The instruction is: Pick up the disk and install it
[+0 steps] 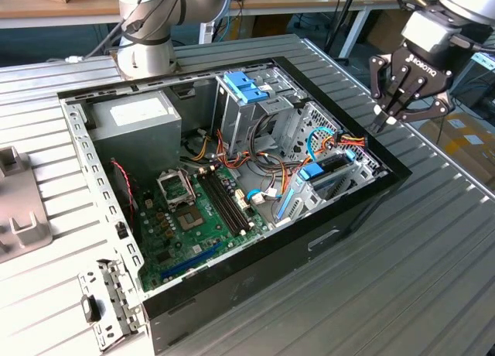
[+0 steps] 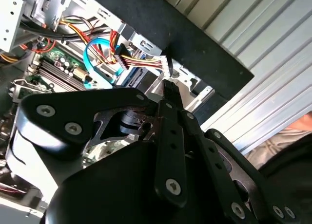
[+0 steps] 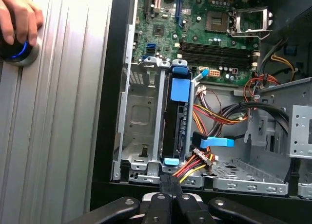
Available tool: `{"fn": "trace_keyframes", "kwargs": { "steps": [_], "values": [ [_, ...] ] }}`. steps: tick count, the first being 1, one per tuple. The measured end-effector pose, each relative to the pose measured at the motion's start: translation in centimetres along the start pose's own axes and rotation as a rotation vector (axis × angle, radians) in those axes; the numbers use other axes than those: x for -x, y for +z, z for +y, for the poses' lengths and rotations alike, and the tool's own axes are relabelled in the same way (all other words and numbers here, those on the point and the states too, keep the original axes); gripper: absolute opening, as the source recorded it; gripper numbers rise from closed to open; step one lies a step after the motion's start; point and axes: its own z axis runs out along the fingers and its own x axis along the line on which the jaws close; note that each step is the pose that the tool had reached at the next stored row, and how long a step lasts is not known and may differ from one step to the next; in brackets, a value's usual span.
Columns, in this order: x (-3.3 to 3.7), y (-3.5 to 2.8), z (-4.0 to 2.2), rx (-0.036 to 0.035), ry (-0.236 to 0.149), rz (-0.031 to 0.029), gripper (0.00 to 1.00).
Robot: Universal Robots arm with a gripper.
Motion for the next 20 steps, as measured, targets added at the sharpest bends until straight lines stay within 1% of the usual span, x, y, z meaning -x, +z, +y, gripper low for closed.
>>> {"fn": "trace_keyframes", "kwargs": {
  "steps": [1,4,6,9,10,15,16,20],
  "values": [
    [-0.01,-0.01,-0.11,0.0003,-0.019,0.0011,0.11],
    [-0.03,-0.01,-0.27,0.001,-0.058,0.0034,0.11],
    [-0.04,-0.01,-0.34,0.0013,-0.076,0.0044,0.11],
    [-0.06,-0.01,-0.47,0.0019,-0.114,0.0067,0.11],
    [-0.06,0.0,-0.52,0.0023,-0.136,0.008,0.11],
    [-0.08,0.02,-0.68,0.0034,-0.204,0.0119,0.11],
    [-0.09,0.03,-0.73,0.0038,-0.231,0.0134,0.11],
    [-0.1,0.05,-0.82,0.0048,-0.287,0.0167,0.11]
  ]
}}
